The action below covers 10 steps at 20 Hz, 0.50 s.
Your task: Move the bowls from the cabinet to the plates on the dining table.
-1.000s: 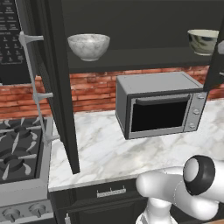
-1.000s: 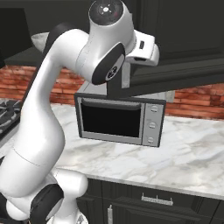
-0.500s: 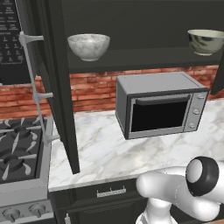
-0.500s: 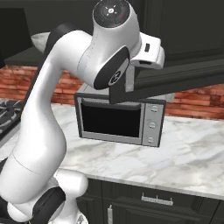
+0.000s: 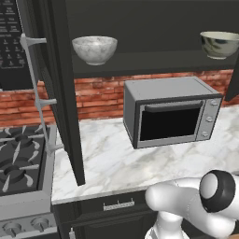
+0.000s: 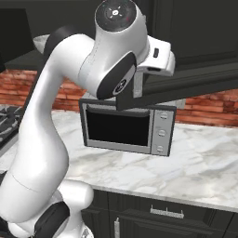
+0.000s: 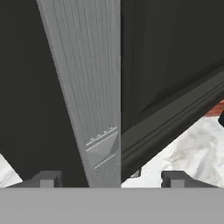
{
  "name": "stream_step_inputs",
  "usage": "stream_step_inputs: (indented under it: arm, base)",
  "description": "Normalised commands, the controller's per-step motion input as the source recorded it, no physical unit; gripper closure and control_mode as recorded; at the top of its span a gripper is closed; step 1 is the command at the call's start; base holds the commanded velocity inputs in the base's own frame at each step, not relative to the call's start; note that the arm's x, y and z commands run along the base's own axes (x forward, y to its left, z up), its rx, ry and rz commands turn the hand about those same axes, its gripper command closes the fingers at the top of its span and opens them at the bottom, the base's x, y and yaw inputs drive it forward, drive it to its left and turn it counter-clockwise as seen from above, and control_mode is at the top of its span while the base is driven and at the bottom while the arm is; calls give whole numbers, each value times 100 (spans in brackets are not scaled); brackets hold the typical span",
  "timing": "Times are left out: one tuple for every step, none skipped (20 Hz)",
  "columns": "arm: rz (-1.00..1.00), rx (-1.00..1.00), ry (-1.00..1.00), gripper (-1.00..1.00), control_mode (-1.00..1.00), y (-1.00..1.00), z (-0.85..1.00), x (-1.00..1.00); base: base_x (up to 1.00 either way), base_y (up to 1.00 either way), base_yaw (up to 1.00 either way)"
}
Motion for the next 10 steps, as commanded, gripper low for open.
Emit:
stream_step_inputs:
  arm:
    - [0,0,0,-100,-100,4,7,-79]
    - [0,0,0,-100,-100,4,6,-79]
    - [0,0,0,-100,-100,14,4,-84]
    - [0,0,0,-100,-100,16,1,-84]
    - [0,0,0,-100,-100,24,0,-88]
    - [0,0,0,-100,-100,29,0,-89]
    - [0,0,0,-100,-100,36,0,-87]
    - [0,0,0,-100,-100,41,0,-88]
    - [0,0,0,-100,-100,47,0,-89]
    - [0,0,0,-100,-100,52,0,-85]
  base:
    - [0,0,0]
    - [0,0,0]
    - [0,0,0]
    - [0,0,0]
    - [0,0,0]
    - [0,0,0]
    - [0,0,0]
    - [0,0,0]
    - [0,0,0]
    - [0,0,0]
